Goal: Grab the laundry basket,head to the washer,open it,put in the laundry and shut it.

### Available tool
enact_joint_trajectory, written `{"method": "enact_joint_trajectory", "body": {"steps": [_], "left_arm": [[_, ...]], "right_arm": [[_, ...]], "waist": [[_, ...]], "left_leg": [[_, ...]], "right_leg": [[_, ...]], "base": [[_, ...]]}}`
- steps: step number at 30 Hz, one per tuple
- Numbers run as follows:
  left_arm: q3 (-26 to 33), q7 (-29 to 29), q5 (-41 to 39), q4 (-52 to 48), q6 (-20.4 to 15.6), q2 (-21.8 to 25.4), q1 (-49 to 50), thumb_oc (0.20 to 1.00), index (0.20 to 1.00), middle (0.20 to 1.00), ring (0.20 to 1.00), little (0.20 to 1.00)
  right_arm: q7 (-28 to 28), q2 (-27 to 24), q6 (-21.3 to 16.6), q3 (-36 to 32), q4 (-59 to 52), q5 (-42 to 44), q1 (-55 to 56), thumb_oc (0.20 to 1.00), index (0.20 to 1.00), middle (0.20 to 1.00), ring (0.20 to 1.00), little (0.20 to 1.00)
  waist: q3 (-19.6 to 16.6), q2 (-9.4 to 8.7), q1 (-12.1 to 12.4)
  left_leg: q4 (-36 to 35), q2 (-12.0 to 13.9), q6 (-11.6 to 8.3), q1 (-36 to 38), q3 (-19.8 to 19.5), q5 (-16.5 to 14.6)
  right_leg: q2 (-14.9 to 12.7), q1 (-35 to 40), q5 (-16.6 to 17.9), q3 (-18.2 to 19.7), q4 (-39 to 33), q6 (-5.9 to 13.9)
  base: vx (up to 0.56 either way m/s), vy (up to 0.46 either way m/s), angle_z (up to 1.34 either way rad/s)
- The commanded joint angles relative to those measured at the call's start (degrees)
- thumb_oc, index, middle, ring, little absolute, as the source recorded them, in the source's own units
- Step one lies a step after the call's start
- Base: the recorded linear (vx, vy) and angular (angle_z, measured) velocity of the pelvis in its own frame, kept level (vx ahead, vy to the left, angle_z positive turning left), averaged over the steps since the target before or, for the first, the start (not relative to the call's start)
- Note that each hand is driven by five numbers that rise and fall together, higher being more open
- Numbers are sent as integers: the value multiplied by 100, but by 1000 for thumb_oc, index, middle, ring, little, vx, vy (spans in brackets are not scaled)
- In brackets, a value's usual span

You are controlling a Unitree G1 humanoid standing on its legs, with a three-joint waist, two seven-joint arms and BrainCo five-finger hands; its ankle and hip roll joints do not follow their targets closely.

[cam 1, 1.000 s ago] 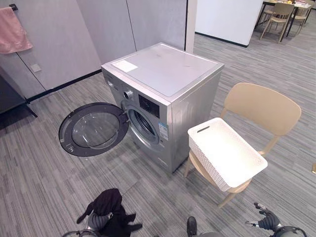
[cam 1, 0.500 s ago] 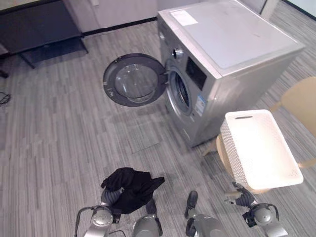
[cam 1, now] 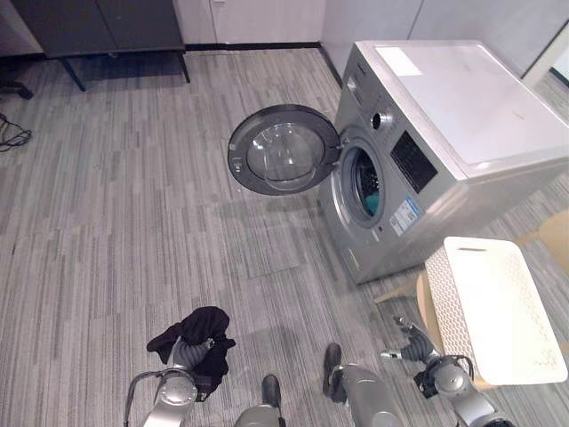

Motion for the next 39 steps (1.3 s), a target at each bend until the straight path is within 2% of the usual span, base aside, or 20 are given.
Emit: {"method": "enact_joint_trajectory", "body": {"steps": [1, 6, 7, 8, 10, 11, 13, 16, 17, 19, 23, 28, 30, 31, 32, 33, 35, 37, 38, 39], "left_arm": [[-10, 33, -50, -422, -266, 117, -31, 200, 200, 200, 200, 200], [-19, -102, -11, -506, -277, -8, 200, 200, 200, 200, 200, 200], [-17, -125, -31, -536, -251, -40, 266, 200, 200, 200, 200, 200], [-27, -114, -72, -515, -240, -100, 271, 200, 200, 200, 200, 200], [-37, -107, -115, -502, -234, -132, 249, 200, 200, 200, 200, 200], [-62, -113, -131, -487, -233, -146, 217, 200, 200, 200, 200, 200], [-65, -132, -118, -489, -227, -151, 228, 200, 200, 200, 200, 200], [-83, -135, -76, -467, -222, -118, 222, 200, 200, 200, 200, 200], [-93, -151, -67, -448, -227, -109, 208, 200, 200, 200, 200, 200], [-109, -149, -66, -435, -226, -102, 207, 200, 200, 200, 200, 200], [-140, -162, -101, -453, -235, -110, 239, 200, 200, 200, 200, 200], [-225, -141, -250, -435, -230, -120, 142, 200, 200, 200, 200, 200], [-235, -143, -264, -467, -239, -112, 116, 200, 200, 200, 200, 200], [-351, -180, -189, -419, -223, -100, 44, 200, 200, 200, 200, 200], [-386, -186, -135, -382, -234, -63, -29, 200, 200, 200, 200, 200], [-387, -186, -135, -380, -234, -65, -32, 200, 200, 200, 200, 200], [-423, -159, -138, -401, -259, 2, -150, 200, 200, 200, 200, 200], [-448, -121, -157, -477, -281, 19, -187, 200, 200, 200, 200, 200], [-448, -121, -157, -477, -281, 19, -187, 200, 200, 200, 200, 200], [-517, -101, -202, -465, -299, 30, -327, 200, 200, 200, 200, 200]], "right_arm": [[-90, -103, -89, 37, 1, -151, -143, 1000, 1000, 1000, 1000, 1000], [-80, -174, -70, -46, 218, -234, 18, 1000, 1000, 1000, 1000, 1000], [-77, -194, -62, -40, 224, -240, 22, 1000, 1000, 1000, 1000, 1000], [-118, -239, -67, -99, 257, -167, 14, 1000, 1000, 1000, 1000, 1000], [-131, -263, -53, -137, 274, -122, 19, 1000, 1000, 1000, 1000, 1000], [-143, -283, -39, -163, 298, -84, 14, 1000, 1000, 1000, 1000, 1000], [-167, -310, -43, -206, 348, -49, 14, 1000, 1000, 1000, 1000, 1000], [-179, -323, -50, -246, 424, -26, 24, 1000, 1000, 1000, 1000, 1000], [-218, -308, -54, -259, 574, -22, 57, 1000, 1000, 1000, 1000, 1000], [-253, -284, -41, -279, 685, -37, 99, 1000, 1000, 1000, 1000, 1000], [-270, -231, -47, -245, 874, -112, 136, 1000, 1000, 1000, 1000, 1000], [-313, -195, -3, -248, 1121, -127, -6, 1000, 1000, 1000, 1000, 1000], [-321, -183, -4, -292, 1119, -104, 4, 1000, 1000, 1000, 1000, 1000], [-324, -119, -4, -354, 1242, -58, -19, 1000, 1000, 1000, 1000, 1000], [-305, -38, -16, -343, 1304, -37, -129, 1000, 1000, 1000, 1000, 1000], [-305, -39, -16, -344, 1305, -37, -131, 1000, 1000, 1000, 1000, 1000], [-313, 7, -25, -285, 1280, -72, -297, 1000, 1000, 1000, 1000, 1000], [-317, 80, -37, -276, 1218, -60, -404, 1000, 1000, 1000, 1000, 1000], [-317, 80, -37, -276, 1218, -60, -404, 1000, 1000, 1000, 1000, 1000], [-317, 216, -36, -197, 1315, -53, -649, 1000, 1000, 1000, 1000, 1000]], "waist": [[46, 0, -100], [-256, -56, -193], [-265, -64, -189], [-236, -110, -148], [-192, -147, -104], [-147, -173, -49], [-133, -184, 14], [-136, -192, 37], [-116, -122, 78], [-98, -56, 140], [-96, -14, 249], [-151, 12, 367], [-202, 25, 360], [-306, 8, 312], [-346, -39, 267], [-357, -25, 274], [-368, -47, 256], [-403, 2, 278], [-406, 3, 278], [-430, 94, 261]], "left_leg": [[472, -220, -138, 157, -353, -949], [1238, -104, -408, 305, -323, -1321], [1776, -2, -463, 154, -255, -1230], [2635, 134, -570, -178, -241, -813], [2872, 177, -562, -420, -256, -673], [2965, 127, -494, -728, -289, -793], [2547, 7, -425, -905, -400, -981], [2090, -116, -436, -1120, -543, -801], [1553, -122, -526, -1394, -642, -313], [962, -83, -601, -1470, -752, 125], [282, 4, -682, -1722, -1247, 455], [341, 138, -737, -1882, -1820, 549], [471, 148, -703, -1855, -1725, 630], [697, 48, -629, -1825, -1550, 568], [778, -42, -528, -1671, -1316, 401], [770, -25, -531, -1686, -1316, 413], [758, -17, -427, -1496, -972, 222], [673, 114, -379, -1254, -630, 64], [673, 115, -380, -1256, -630, 64], [494, 268, -357, -844, -208, -166]], "right_leg": [[-11, 289, 170, -108, -255, 198], [84, 926, 81, -67, -698, 16], [118, 1079, 59, -5, -757, -59], [205, 1369, 15, 133, -934, -201], [210, 1500, -18, 162, -1032, -267], [218, 1603, -51, 206, -1138, -284], [247, 1754, -112, 303, -1225, -245], [258, 1831, -171, 360, -1241, -219], [384, 1987, -268, 455, -1282, -246], [497, 2148, -402, 565, -1261, -288], [628, 2332, -741, 914, -998, -335], [620, 2676, -1246, 1554, -517, -369], [532, 2823, -1308, 1579, -506, -320], [309, 2887, -1290, 1595, -314, -230], [105, 2676, -956, 1600, 114, -82], [121, 2656, -938, 1607, 109, -83], [-62, 2326, -425, 1489, 595, 62], [-296, 2005, -192, 1017, 703, 160], [-294, 2003, -191, 1017, 702, 159], [-521, 1554, -300, -11, 536, 100]], "base": [[248, -148, 55], [289, -180, 32], [295, -211, 29], [182, -153, 10], [132, -107, -43], [157, -81, -65], [188, -41, -46], [183, -7, -22], [244, 16, -37], [299, 43, -41], [306, 90, -39], [436, 179, -66], [426, 217, -60], [589, 324, -25], [580, 323, -27], [316, 189, -43], [216, 138, -58], [183, 127, -45], [279, 160, -135], [214, 114, -141]]}}
